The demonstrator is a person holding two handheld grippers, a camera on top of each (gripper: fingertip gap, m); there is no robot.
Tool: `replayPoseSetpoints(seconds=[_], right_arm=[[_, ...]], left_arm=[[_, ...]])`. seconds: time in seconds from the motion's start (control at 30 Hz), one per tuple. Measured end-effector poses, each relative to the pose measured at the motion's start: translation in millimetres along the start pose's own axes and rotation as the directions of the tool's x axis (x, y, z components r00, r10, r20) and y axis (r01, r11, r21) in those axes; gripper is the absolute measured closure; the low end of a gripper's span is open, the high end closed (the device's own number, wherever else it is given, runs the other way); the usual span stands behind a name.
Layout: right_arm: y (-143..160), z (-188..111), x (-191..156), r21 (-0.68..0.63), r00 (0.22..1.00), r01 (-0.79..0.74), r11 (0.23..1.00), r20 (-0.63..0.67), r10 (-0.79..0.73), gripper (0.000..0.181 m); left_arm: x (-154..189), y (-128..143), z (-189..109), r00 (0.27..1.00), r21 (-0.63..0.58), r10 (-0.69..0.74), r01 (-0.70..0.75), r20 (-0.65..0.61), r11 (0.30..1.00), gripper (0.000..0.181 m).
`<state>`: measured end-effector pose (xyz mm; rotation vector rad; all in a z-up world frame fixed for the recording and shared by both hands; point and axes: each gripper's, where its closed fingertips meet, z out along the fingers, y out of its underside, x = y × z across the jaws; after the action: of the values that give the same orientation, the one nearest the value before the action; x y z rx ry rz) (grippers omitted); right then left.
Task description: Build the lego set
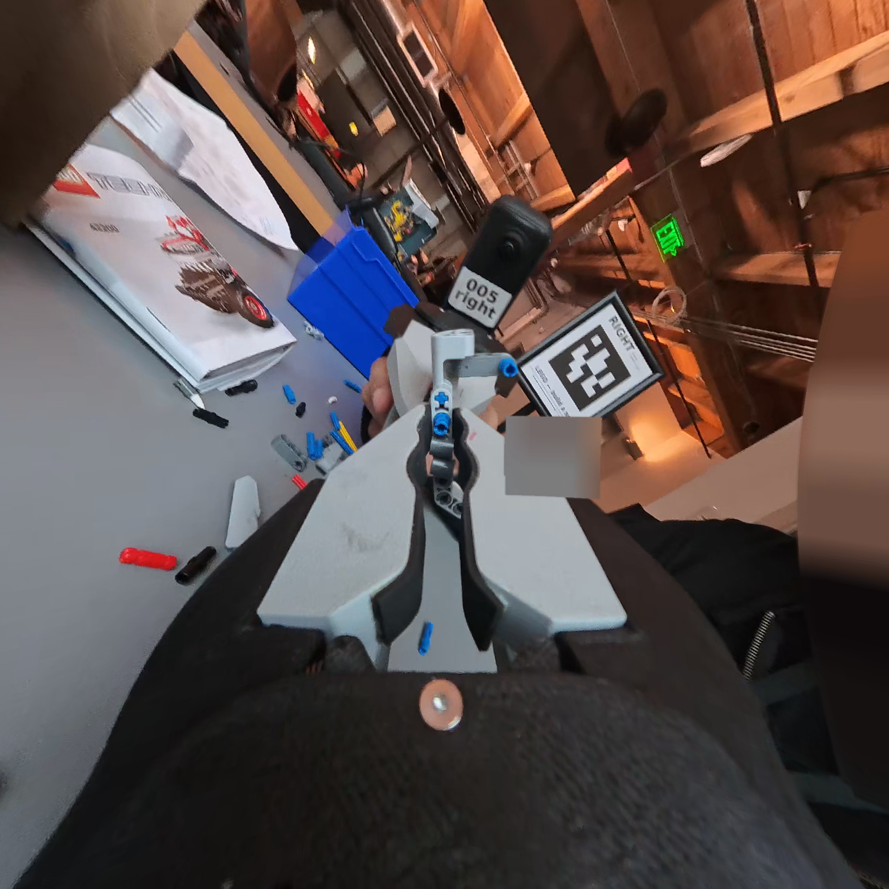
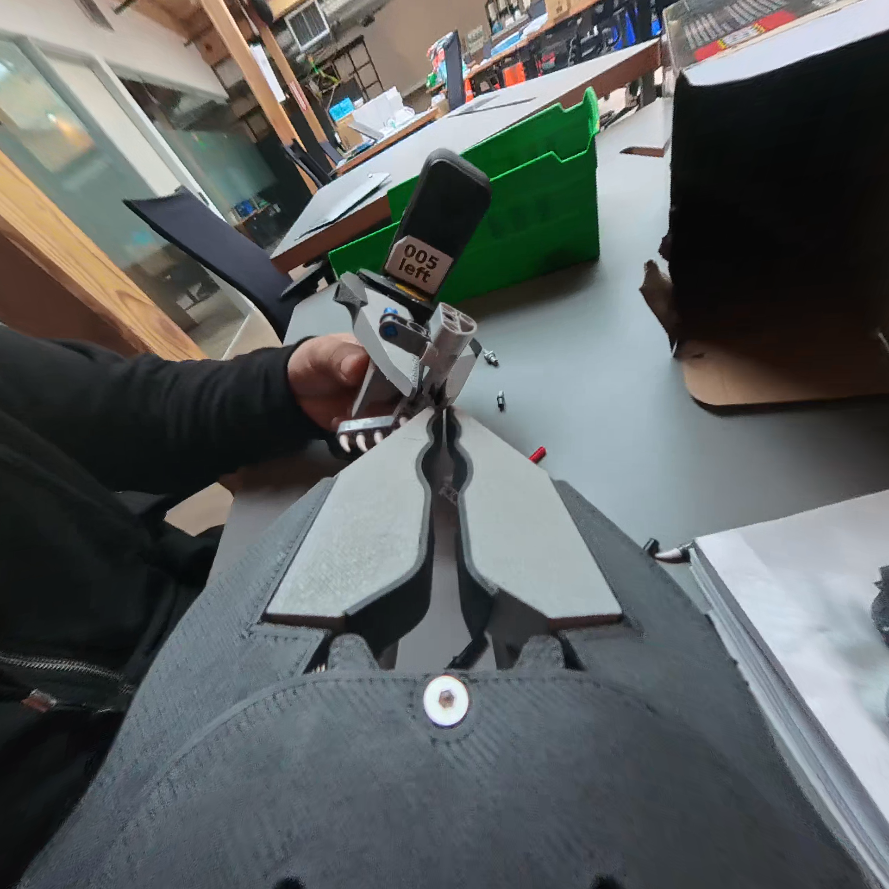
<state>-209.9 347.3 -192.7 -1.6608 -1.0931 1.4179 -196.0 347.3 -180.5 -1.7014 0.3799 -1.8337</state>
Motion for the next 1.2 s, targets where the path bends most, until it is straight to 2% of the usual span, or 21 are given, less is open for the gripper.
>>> replayPoseSetpoints(seconds=[0.17,0.23,0.27,0.37,0.57,0.7,0.77,1.03,1.1,1.2], right_arm=[[-2,2,2,0.012,0.996,0.060,0.998,-0.065,-0.059,0.181],[-2,1,-1,-0.003,0.998,0.055,0.998,-0.042,-0.055,0.165],[-3,-1,-1,0.001,0.999,0.040,0.999,-0.032,-0.040,0.165],[-9,-6,-1,0.047,1.000,0.023,0.999,-0.022,-0.022,0.181],[-18,-7,-4,0.130,0.998,-0.055,0.990,0.044,0.049,0.181],[-12,-5,-3,0.096,0.997,-0.063,0.993,0.048,0.058,0.180],[-17,-7,-7,0.115,0.997,-0.054,0.992,0.067,0.046,0.172],[-9,0,-14,0.060,0.995,-0.033,0.998,0.099,0.027,0.178],[-6,0,-10,0.043,0.998,-0.020,0.999,0.063,0.017,0.179],[-3,-6,15,0.022,0.993,-0.012,1.000,-0.119,0.015,0.179]], left_arm=[[-2,-3,-1,1.000,0.023,0.016,-0.016,0.018,1.000,0.176],[-6,-2,-2,0.998,0.005,0.038,-0.038,0.056,0.999,0.176],[-8,-2,-3,0.996,0.000,0.058,-0.058,0.073,0.998,0.176],[-5,-3,-2,0.991,-0.007,0.102,-0.102,0.086,0.995,0.176],[-1,7,5,0.985,-0.065,0.153,-0.148,0.074,0.987,0.176],[-6,16,8,0.972,-0.133,0.204,-0.189,0.113,0.973,0.176],[-4,16,8,0.975,-0.128,0.195,-0.182,0.103,0.975,0.176],[-1,26,11,0.962,-0.210,0.251,-0.225,0.110,0.951,0.176],[-3,27,10,0.963,-0.220,0.242,-0.211,0.122,0.952,0.176],[-25,20,-2,0.926,-0.249,0.271,-0.206,0.262,0.946,0.169]])
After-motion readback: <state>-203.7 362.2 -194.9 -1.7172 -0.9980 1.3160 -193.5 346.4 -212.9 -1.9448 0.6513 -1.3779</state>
